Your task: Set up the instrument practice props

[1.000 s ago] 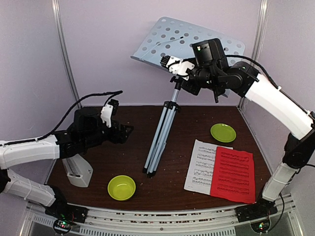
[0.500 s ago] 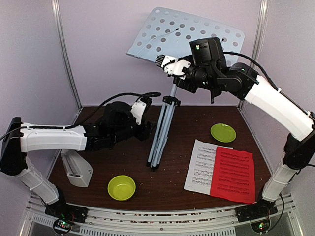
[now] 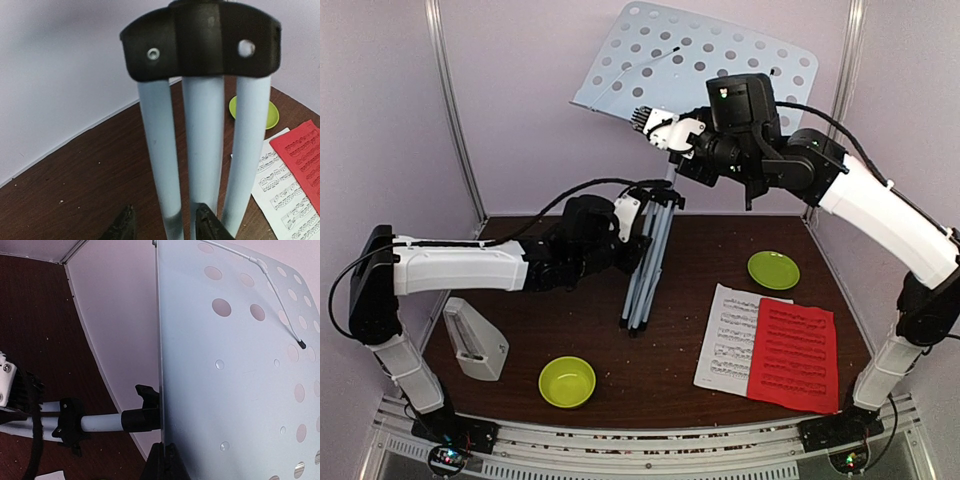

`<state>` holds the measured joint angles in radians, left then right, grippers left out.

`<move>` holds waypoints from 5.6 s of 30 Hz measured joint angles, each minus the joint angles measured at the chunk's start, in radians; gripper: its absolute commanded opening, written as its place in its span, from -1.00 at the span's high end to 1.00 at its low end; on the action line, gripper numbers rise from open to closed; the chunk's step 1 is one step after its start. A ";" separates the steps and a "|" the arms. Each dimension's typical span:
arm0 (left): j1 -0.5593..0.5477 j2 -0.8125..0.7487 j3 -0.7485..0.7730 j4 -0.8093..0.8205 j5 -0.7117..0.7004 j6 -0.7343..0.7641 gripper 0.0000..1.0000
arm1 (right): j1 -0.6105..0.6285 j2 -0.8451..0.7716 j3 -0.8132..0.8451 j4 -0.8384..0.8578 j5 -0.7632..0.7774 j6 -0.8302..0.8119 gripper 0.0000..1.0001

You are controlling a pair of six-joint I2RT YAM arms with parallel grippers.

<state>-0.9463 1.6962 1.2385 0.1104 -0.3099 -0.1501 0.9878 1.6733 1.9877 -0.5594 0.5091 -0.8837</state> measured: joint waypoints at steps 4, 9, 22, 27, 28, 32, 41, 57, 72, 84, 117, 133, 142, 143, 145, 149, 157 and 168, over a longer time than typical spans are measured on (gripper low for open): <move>0.000 0.008 0.017 -0.033 -0.052 0.003 0.25 | 0.002 -0.007 0.000 0.003 0.002 -0.001 1.00; -0.002 0.027 0.051 -0.054 -0.095 0.014 0.26 | 0.005 -0.020 0.000 0.008 0.002 0.000 1.00; 0.005 0.090 0.127 -0.056 -0.069 0.090 0.65 | 0.010 -0.045 -0.001 0.012 0.000 -0.009 1.00; 0.027 0.090 0.121 -0.036 -0.020 0.116 0.93 | 0.011 -0.047 -0.001 0.013 -0.003 -0.012 1.00; 0.034 0.090 0.117 -0.025 -0.010 0.130 0.98 | 0.011 -0.048 -0.001 0.013 -0.003 -0.013 1.00; 0.046 0.086 0.102 0.008 0.027 0.187 1.00 | 0.011 -0.052 -0.001 0.018 -0.005 -0.027 1.00; 0.056 0.083 0.066 0.068 0.063 0.343 1.00 | 0.014 -0.052 0.024 0.008 -0.010 -0.082 1.00; 0.063 0.133 -0.008 0.249 -0.097 0.486 1.00 | 0.092 -0.052 0.035 0.065 -0.056 -0.281 1.00; 0.050 0.194 -0.063 0.360 -0.253 0.463 1.00 | 0.146 -0.070 -0.225 0.386 -0.003 -0.382 1.00; 0.050 0.178 -0.061 0.310 -0.261 0.462 1.00 | 0.156 -0.110 -0.286 0.554 -0.021 -0.315 -0.42; 0.084 0.010 -0.113 -0.061 -0.047 0.367 -0.38 | 0.236 -0.564 -0.832 0.399 -0.106 0.456 -0.94; 0.306 -0.036 -0.117 -0.138 0.408 0.344 -0.32 | 0.016 -0.452 -1.089 0.430 -0.353 1.052 -0.62; 0.312 0.105 -0.010 -0.138 0.551 0.345 -0.26 | -0.031 -0.299 -1.093 0.562 -0.461 1.190 -0.51; 0.314 0.117 0.006 -0.137 0.562 0.345 -0.26 | -0.031 -0.283 -1.089 0.567 -0.467 1.197 -0.49; 0.318 0.135 0.031 -0.134 0.575 0.345 -0.24 | -0.035 -0.247 -1.073 0.572 -0.473 1.205 -0.42; 0.319 0.161 0.065 -0.131 0.596 0.346 -0.19 | -0.062 -0.188 -1.038 0.575 -0.479 1.213 -0.30; 0.327 0.183 0.100 -0.135 0.628 0.364 0.47 | -0.104 -0.117 -0.958 0.556 -0.475 1.220 -0.01; 0.325 0.113 0.010 -0.102 0.555 0.399 0.83 | -0.112 -0.024 -0.825 0.492 -0.461 1.136 0.52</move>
<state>-0.6216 1.8095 1.2488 0.0086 0.2447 0.2485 0.8761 1.6493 1.1629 -0.0677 0.0479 0.2520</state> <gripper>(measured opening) 0.180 0.271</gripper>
